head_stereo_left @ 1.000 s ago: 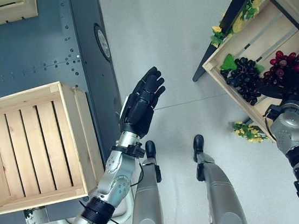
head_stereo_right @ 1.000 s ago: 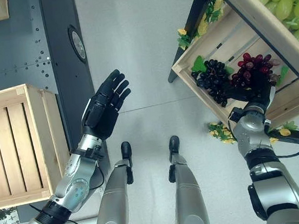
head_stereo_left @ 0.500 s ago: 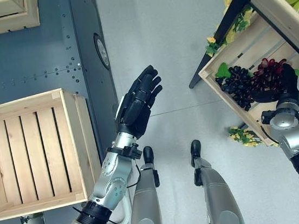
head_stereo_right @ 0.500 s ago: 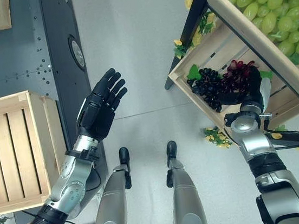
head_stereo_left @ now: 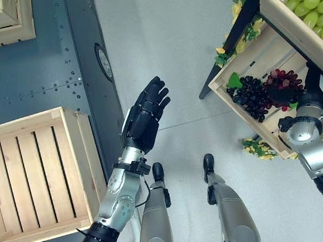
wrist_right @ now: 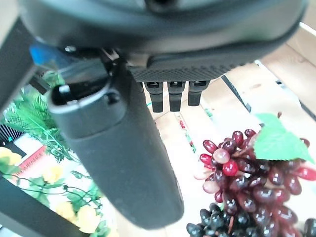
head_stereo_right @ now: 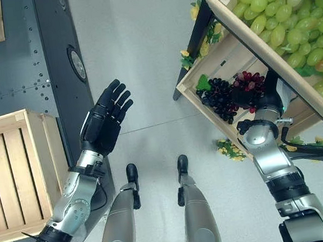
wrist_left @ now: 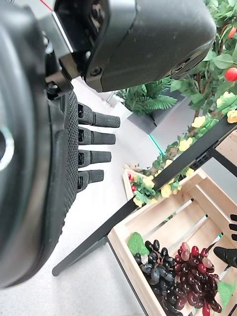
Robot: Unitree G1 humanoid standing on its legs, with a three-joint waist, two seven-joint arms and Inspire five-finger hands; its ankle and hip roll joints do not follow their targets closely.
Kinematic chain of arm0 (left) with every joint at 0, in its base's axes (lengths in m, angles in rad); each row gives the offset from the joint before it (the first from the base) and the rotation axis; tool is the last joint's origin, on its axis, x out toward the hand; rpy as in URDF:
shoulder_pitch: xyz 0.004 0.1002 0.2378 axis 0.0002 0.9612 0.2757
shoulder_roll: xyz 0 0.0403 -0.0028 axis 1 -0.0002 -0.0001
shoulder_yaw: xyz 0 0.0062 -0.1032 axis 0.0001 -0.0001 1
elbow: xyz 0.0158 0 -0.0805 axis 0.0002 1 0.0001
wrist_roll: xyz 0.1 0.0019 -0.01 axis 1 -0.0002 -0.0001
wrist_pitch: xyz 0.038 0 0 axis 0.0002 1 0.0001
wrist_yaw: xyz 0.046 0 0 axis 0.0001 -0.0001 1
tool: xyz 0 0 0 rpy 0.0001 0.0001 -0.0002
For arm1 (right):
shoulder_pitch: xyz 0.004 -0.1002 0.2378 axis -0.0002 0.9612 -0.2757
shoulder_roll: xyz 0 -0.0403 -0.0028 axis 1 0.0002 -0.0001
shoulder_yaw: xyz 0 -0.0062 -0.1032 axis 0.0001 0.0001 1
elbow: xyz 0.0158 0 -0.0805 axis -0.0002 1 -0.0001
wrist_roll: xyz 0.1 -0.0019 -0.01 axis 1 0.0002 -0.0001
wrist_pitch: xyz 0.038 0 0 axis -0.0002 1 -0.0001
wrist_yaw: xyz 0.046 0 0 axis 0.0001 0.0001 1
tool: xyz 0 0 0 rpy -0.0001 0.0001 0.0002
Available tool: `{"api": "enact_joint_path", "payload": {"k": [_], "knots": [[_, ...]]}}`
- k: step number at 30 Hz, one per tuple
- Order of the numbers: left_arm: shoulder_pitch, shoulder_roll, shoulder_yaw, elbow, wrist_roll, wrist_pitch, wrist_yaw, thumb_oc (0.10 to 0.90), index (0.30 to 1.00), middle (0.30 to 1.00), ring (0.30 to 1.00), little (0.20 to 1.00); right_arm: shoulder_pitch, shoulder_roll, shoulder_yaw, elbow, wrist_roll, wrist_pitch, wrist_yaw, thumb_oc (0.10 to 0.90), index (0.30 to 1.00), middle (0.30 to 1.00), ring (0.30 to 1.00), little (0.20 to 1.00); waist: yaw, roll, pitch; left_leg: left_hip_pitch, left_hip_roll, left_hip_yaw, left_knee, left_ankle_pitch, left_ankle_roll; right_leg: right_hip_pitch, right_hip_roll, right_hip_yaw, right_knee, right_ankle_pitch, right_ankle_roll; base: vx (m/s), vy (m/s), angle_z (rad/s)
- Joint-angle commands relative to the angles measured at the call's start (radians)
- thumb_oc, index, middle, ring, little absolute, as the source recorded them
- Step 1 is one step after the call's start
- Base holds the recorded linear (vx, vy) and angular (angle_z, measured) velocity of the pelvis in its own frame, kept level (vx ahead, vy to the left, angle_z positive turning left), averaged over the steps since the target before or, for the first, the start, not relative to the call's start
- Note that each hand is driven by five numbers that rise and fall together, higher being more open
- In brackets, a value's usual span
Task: Pick up the fruits from the basket on one side to the basket on the other side
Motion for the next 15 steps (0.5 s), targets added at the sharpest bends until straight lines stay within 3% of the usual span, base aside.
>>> {"api": "enact_joint_path", "payload": {"k": [1, 7, 8, 11, 15], "knots": [[-0.033, -0.044, 0.045, -0.163, 0.076, -0.082, -0.026, 0.8, 0.9, 0.9, 0.9, 0.9, -0.049, -0.029, -0.041, -0.189, 0.058, -0.242, 0.116, 0.8, 0.9, 0.9, 0.9, 0.9, -0.018, -0.003, -0.015, 0.06, -0.061, 0.09, -0.108, 0.028, 0.044, 0.061, 0.072, -0.048, 0.056, -0.094, -0.064, 0.0, 0.028, -0.11], [-0.015, -0.079, 0.061, -0.107, 0.082, -0.1, -0.071, 0.8, 0.9, 0.9, 0.9, 0.9, 0.022, 0.09, 0.044, -0.203, 0.338, -0.466, 0.533, 0.8, 0.9, 0.9, 0.9, 0.9, -0.003, -0.008, -0.029, 0.129, -0.059, 0.084, -0.148, 0.032, 0.033, 0.134, 0.063, -0.065, 0.021, -0.103, -0.064, 0.0, 0.009, -0.05], [-0.014, -0.08, 0.062, -0.106, 0.082, -0.098, -0.071, 0.8, 0.9, 0.9, 0.9, 0.9, 0.025, 0.095, 0.048, -0.202, 0.341, -0.47, 0.541, 0.8, 0.9, 0.9, 0.9, 0.9, -0.002, -0.009, -0.034, 0.129, -0.06, 0.083, -0.152, 0.035, 0.033, 0.134, 0.063, -0.066, 0.017, -0.1, -0.064, 0.03, -0.009, 0.06], [0.018, -0.087, 0.071, -0.086, 0.093, -0.08, -0.089, 0.8, 0.9, 0.9, 0.9, 0.9, 0.084, 0.142, 0.09, -0.178, 0.505, -0.479, 0.751, 0.8, 0.9, 0.9, 0.9, 0.9, 0.015, -0.012, -0.087, 0.174, -0.067, 0.069, -0.189, 0.041, 0.031, 0.178, 0.052, -0.082, -0.011, -0.101, -0.058, 0.07, 0.004, 0.1], [0.058, -0.085, 0.08, -0.072, 0.102, -0.047, -0.1, 0.8, 0.9, 0.9, 0.9, 0.9, 0.137, 0.179, 0.123, -0.141, 0.634, -0.455, 0.906, 0.8, 0.9, 0.9, 0.9, 0.9, 0.032, -0.012, -0.14, 0.221, -0.074, 0.051, -0.228, 0.047, 0.029, 0.227, 0.045, -0.094, -0.038, -0.102, -0.054, 0.07, 0.02, 0.11]]}}
